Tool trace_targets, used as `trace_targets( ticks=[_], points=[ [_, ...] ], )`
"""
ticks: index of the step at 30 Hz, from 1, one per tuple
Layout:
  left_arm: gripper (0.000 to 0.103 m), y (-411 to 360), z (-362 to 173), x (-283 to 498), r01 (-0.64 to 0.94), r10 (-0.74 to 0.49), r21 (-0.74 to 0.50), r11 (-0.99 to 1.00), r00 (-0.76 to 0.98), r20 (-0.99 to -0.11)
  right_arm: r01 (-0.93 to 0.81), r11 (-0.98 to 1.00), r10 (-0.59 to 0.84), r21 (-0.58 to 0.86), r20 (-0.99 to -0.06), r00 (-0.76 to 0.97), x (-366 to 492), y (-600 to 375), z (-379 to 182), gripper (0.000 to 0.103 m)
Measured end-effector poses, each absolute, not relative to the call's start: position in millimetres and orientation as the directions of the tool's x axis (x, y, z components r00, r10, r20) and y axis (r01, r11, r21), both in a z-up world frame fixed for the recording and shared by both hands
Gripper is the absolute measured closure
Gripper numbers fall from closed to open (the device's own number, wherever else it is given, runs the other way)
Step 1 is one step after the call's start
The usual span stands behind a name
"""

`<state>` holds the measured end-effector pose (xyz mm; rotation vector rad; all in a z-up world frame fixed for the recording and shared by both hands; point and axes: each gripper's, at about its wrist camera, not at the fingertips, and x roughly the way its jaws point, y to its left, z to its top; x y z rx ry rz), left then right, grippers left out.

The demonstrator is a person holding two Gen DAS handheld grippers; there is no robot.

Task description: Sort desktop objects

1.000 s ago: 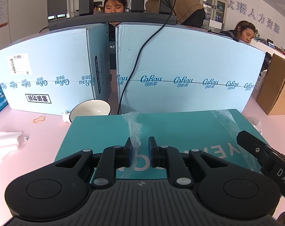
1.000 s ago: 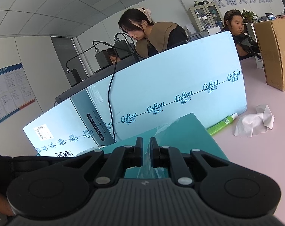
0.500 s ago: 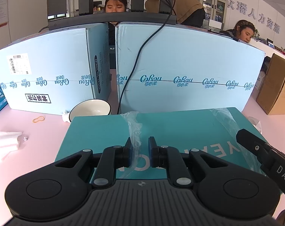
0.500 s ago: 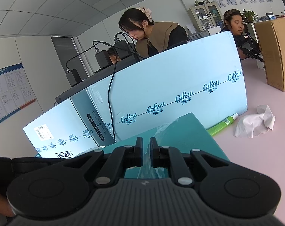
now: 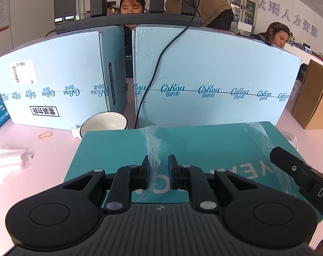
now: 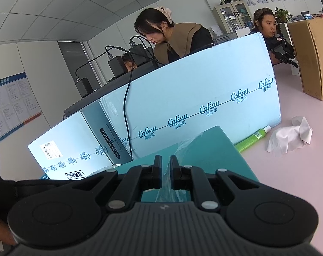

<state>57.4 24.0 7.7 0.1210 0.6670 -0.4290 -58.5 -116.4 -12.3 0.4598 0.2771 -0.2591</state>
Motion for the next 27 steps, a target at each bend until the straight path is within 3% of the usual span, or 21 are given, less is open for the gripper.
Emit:
trace_targets(
  ticks=[27],
  points=[
    [0.091,31.0,6.0,52.8,0.406,-0.336,-0.034,0.913,0.702,-0.628,0.293,0.867,-0.168,0.403,-0.317,0.933,-65.4,-112.1,-11.6,0.09]
  ],
)
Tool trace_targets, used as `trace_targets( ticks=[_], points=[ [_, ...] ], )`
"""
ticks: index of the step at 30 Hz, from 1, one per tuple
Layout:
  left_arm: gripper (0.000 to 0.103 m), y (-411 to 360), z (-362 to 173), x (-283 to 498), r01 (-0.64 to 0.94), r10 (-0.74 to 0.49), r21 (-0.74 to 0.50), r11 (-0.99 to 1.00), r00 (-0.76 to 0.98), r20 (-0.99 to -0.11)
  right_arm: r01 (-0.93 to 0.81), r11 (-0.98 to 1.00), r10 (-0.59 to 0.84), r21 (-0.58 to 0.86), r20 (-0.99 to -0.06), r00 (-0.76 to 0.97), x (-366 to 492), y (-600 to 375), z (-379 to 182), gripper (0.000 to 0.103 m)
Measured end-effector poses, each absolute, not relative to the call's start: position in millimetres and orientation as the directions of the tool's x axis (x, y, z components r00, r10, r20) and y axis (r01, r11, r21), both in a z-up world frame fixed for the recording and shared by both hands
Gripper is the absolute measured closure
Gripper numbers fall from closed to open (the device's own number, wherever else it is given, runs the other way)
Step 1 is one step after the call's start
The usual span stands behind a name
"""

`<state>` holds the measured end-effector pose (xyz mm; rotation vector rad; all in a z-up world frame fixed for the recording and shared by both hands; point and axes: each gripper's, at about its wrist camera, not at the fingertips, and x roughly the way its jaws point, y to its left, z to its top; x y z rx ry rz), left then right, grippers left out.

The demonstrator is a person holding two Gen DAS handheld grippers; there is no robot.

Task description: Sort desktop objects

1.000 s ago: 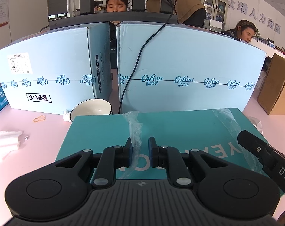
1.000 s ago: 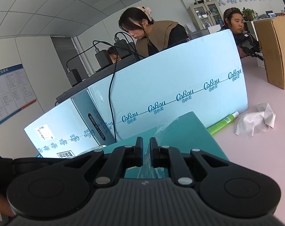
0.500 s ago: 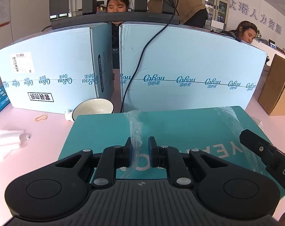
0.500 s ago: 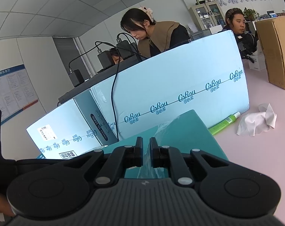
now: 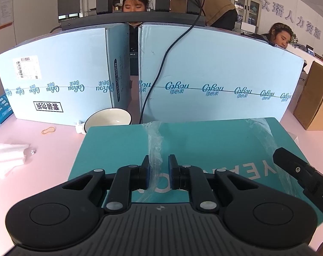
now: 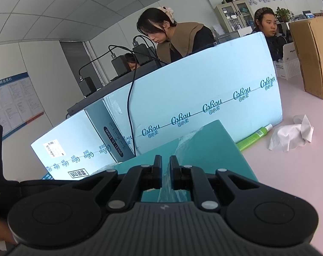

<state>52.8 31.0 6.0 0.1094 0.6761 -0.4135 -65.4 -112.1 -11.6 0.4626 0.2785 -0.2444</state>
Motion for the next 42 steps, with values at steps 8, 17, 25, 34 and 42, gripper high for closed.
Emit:
trace_targets(
  ticks=[8,17,25,34,42],
  points=[
    [0.091,37.6,2.0,55.2,0.38,-0.312,-0.033,0.924,0.703,-0.64,0.271,0.873,-0.138,0.406,-0.328,0.935,-64.8,-108.1,-14.6,0.091],
    [0.09,38.0,-3.1,53.4,0.388,-0.302,-0.009,0.922,0.703,-0.644,0.268,0.863,-0.125,0.428,-0.334,0.934,-61.6,-110.8,-20.0,0.091],
    [0.077,30.2,-3.9,53.4,0.423,-0.325,-0.021,0.906,0.663,-0.674,0.283,0.859,-0.148,0.427,-0.322,0.935,-66.0,-116.9,-16.7,0.091],
    [0.048,19.7,-8.6,49.4,0.425,-0.292,0.005,0.905,0.631,-0.718,0.264,0.866,-0.126,0.425,-0.326,0.937,-69.4,-120.8,-19.9,0.091],
    [0.011,22.9,-10.0,51.4,0.39,-0.291,-0.032,0.92,0.625,-0.725,0.266,0.864,-0.128,0.427,-0.326,0.937,-71.4,-125.2,-20.8,0.091]
  ],
)
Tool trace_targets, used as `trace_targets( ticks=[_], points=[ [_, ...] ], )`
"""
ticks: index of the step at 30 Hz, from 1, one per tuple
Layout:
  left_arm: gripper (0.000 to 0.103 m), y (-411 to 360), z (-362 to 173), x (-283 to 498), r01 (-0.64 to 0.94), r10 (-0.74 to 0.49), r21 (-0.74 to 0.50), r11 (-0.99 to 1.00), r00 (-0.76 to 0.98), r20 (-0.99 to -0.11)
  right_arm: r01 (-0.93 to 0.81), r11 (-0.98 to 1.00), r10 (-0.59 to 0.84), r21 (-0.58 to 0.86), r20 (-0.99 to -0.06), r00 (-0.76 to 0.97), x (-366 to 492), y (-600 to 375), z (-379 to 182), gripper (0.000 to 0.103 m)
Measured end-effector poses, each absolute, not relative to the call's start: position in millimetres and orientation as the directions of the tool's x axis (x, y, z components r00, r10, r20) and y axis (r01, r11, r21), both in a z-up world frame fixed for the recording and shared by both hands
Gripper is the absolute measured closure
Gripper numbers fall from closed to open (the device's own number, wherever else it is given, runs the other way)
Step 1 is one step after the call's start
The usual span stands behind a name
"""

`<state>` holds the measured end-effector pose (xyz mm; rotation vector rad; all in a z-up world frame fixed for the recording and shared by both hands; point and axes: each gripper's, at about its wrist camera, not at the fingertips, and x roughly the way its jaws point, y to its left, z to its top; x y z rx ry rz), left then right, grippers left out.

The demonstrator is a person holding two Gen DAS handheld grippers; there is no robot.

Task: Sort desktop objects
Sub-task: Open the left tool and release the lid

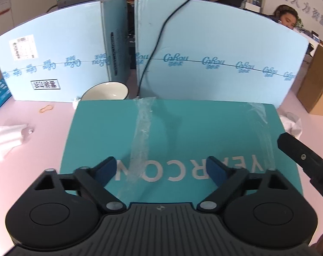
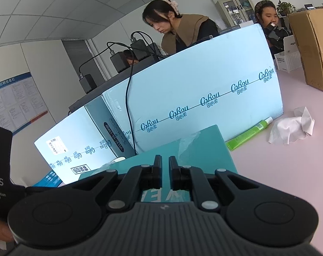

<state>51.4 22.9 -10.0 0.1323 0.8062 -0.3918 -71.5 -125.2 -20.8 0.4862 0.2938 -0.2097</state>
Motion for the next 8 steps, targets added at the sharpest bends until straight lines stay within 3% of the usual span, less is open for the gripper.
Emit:
trace_targets(
  ticks=[3,8],
  points=[
    [0.001,26.8,-8.8,51.0,0.377,-0.297,-0.048,0.925,0.637,-0.711,0.265,0.865,-0.124,0.426,-0.33,0.936,-70.4,-125.7,-21.5,0.091],
    [0.0,31.1,-7.1,51.0,0.366,-0.296,-0.051,0.929,0.656,-0.694,0.266,0.868,-0.13,0.419,-0.327,0.936,-70.0,-125.4,-21.6,0.091]
  ],
)
